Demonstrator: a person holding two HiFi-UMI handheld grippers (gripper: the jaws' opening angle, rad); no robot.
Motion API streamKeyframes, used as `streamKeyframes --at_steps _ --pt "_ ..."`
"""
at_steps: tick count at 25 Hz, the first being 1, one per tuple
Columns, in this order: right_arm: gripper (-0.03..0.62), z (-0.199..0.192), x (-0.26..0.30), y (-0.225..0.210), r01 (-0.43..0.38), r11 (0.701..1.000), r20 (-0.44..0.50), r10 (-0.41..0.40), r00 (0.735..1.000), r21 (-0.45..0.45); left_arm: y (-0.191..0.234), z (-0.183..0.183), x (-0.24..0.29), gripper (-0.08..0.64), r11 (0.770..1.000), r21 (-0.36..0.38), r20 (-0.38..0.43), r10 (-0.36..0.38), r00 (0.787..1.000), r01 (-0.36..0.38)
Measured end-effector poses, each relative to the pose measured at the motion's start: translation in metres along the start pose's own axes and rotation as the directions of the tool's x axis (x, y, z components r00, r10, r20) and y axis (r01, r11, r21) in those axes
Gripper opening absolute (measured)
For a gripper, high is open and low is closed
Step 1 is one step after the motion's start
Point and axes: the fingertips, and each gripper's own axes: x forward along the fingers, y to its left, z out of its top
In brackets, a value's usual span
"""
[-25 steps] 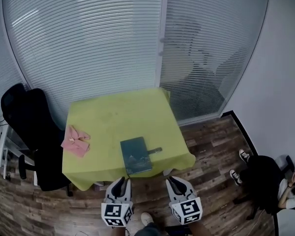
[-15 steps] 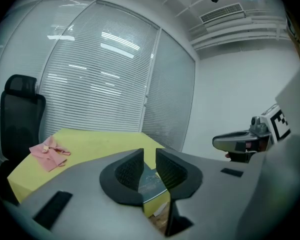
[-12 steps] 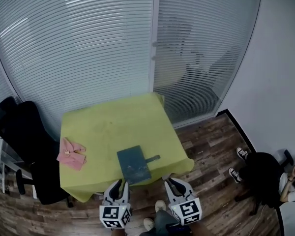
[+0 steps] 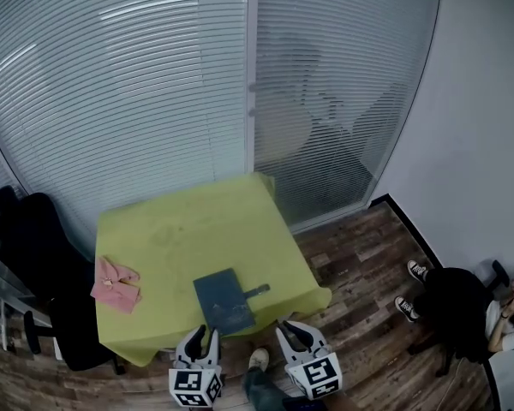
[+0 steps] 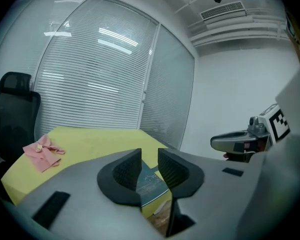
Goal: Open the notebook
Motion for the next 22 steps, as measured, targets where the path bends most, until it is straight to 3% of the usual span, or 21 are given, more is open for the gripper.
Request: streamKeyframes --at_steps 12,22 --pt "0.063 -0.017 0.023 -0.006 -0.026 1.000 -0.054 0.027 0.998 0.012 0.008 -0.031 0.023 0.106 1.000 0.019 -0.085 -0.002 0.996 0.004" --pt "0.063 -0.047 0.045 -0.008 -0.050 0.998 -0.129 0.053 0.990 0.028 0.007 -0.074 0.044 0.118 0.992 0.113 -0.214 -0.023 0.977 0.048"
